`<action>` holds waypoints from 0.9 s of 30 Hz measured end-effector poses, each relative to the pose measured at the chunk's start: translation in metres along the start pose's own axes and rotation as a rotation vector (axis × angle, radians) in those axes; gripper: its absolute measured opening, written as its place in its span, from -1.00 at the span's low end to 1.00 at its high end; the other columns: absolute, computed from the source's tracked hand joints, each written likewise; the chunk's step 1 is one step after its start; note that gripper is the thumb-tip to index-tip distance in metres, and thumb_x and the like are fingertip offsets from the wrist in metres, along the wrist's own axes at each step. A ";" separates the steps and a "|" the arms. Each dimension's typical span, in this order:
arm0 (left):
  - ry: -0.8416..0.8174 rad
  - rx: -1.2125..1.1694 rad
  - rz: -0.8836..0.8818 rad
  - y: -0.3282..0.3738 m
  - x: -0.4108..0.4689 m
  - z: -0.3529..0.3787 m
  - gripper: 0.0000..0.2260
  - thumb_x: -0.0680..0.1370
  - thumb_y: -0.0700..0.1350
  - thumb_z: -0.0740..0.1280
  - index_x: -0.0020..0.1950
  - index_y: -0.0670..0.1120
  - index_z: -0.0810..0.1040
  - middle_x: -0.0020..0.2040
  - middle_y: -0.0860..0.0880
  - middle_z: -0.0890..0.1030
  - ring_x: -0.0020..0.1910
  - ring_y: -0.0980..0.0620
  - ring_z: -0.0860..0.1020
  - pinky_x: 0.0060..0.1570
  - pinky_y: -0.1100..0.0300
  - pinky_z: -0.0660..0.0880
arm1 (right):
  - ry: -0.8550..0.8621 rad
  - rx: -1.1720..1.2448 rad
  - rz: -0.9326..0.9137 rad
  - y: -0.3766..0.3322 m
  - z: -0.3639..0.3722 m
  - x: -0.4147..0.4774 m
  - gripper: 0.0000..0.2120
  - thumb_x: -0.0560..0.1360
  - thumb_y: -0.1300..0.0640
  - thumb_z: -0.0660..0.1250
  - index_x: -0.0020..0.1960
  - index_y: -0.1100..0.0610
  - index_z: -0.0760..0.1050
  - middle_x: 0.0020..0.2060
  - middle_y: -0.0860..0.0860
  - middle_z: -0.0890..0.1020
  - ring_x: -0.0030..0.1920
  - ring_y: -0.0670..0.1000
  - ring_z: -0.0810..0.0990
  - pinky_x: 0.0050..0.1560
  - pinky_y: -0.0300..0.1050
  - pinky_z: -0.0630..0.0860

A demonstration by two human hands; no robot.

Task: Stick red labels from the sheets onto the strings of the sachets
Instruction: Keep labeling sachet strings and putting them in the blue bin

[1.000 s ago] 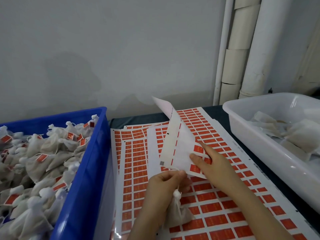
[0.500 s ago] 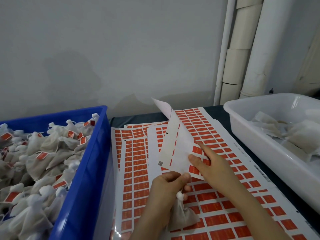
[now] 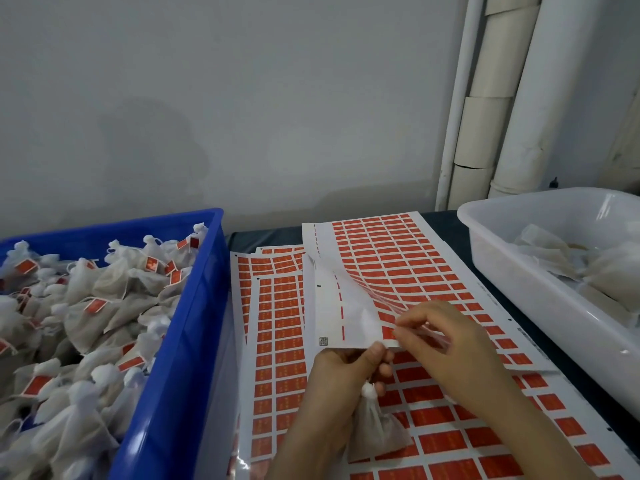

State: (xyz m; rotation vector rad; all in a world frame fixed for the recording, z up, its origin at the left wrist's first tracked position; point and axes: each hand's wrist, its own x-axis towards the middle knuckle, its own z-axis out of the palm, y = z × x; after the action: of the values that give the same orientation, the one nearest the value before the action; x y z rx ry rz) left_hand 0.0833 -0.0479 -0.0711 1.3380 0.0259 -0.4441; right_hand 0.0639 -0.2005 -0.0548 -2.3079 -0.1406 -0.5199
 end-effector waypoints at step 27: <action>0.050 0.242 0.100 -0.006 0.000 0.003 -0.91 0.53 -0.17 0.34 -0.05 -0.10 0.64 -0.34 0.01 0.67 -0.39 0.11 0.62 -0.38 0.34 0.52 | -0.079 0.058 0.014 0.005 0.009 -0.004 -0.84 0.43 0.09 0.38 -0.31 -0.09 0.52 -0.27 -0.29 0.57 -0.15 -0.26 0.53 -0.17 -0.49 0.42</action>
State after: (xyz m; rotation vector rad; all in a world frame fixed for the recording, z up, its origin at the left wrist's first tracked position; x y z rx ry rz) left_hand 0.0804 -0.0515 -0.0758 1.5809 -0.0549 -0.3361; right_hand 0.0642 -0.1974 -0.0654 -2.2719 -0.1752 -0.4121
